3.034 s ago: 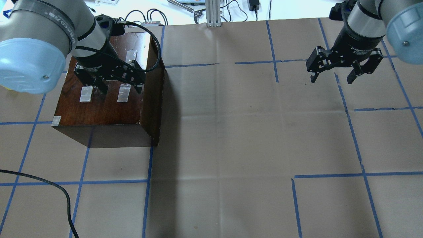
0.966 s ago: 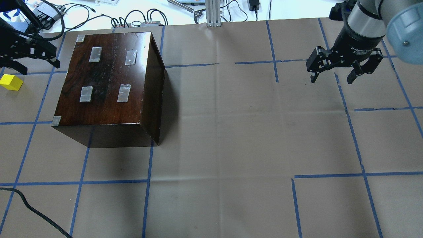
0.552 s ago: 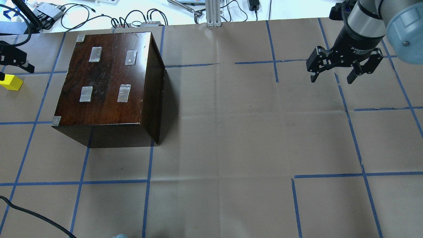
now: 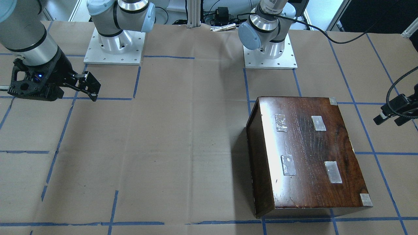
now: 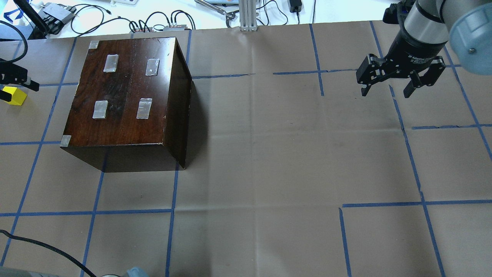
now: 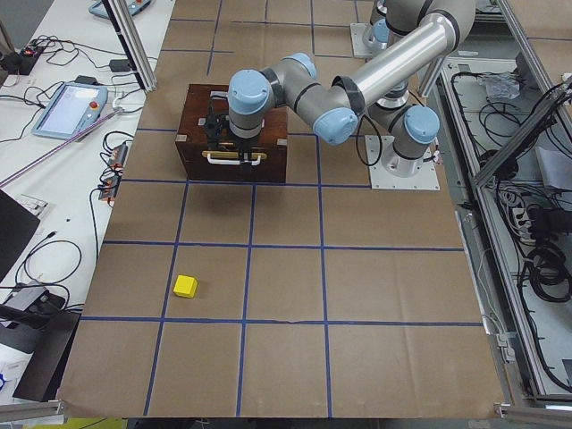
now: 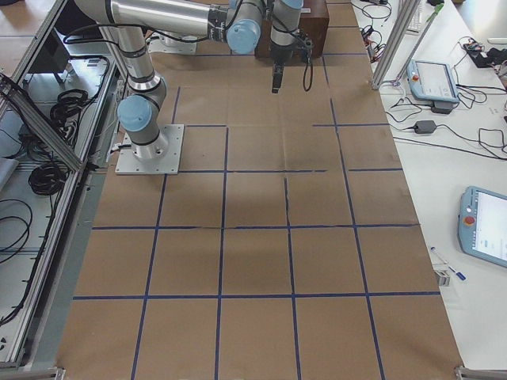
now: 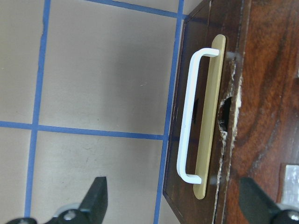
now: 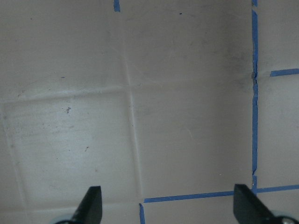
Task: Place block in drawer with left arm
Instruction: 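Lower the left gripper to the white drawer handle and hook it, then pull the drawer open by its white handle with the left gripper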
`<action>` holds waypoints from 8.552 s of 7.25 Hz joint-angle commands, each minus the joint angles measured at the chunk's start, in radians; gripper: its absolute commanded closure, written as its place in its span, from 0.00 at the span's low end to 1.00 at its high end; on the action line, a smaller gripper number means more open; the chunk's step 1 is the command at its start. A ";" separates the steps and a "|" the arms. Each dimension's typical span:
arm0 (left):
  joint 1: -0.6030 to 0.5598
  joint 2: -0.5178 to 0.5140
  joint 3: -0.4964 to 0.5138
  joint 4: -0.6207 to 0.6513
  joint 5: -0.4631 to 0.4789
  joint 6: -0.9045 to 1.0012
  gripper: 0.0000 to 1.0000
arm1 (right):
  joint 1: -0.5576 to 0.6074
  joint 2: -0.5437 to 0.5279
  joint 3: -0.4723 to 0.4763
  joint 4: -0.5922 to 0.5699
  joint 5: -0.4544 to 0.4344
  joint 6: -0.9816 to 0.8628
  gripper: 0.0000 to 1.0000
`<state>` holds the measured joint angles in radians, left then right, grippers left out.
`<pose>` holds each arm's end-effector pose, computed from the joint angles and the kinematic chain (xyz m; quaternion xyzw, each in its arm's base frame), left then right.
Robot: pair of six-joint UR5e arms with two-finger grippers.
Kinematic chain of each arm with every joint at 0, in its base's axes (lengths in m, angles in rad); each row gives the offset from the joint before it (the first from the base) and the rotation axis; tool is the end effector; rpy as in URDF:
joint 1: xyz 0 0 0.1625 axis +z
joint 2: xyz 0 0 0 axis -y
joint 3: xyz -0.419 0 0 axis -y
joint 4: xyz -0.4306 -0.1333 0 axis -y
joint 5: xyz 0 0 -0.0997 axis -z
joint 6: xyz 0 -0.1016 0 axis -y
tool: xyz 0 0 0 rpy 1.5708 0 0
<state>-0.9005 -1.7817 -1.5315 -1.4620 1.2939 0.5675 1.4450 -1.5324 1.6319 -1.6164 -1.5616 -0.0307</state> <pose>0.2498 -0.5744 0.3949 0.0552 -0.9884 0.0547 0.1304 0.0656 -0.5512 0.4316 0.0476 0.9985 0.0265 0.0067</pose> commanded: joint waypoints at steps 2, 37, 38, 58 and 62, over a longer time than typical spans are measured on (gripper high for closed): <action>-0.008 -0.061 -0.015 -0.017 0.005 0.104 0.01 | 0.000 0.000 0.000 0.000 0.000 0.000 0.00; -0.014 -0.248 0.031 0.187 0.007 0.077 0.01 | 0.000 0.000 0.000 0.000 0.000 0.000 0.00; -0.011 -0.251 0.036 0.187 0.019 0.077 0.01 | 0.000 0.000 0.000 0.000 0.000 0.000 0.00; 0.061 -0.289 0.122 0.218 0.145 0.115 0.01 | 0.000 0.000 0.000 0.000 0.000 0.000 0.00; 0.064 -0.326 0.217 0.204 0.157 0.139 0.01 | 0.000 0.000 0.000 0.000 0.000 0.000 0.00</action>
<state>-0.8373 -2.0891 -1.3559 -1.2527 1.4427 0.6911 1.4450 -1.5324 1.6315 -1.6168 -1.5616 -0.0307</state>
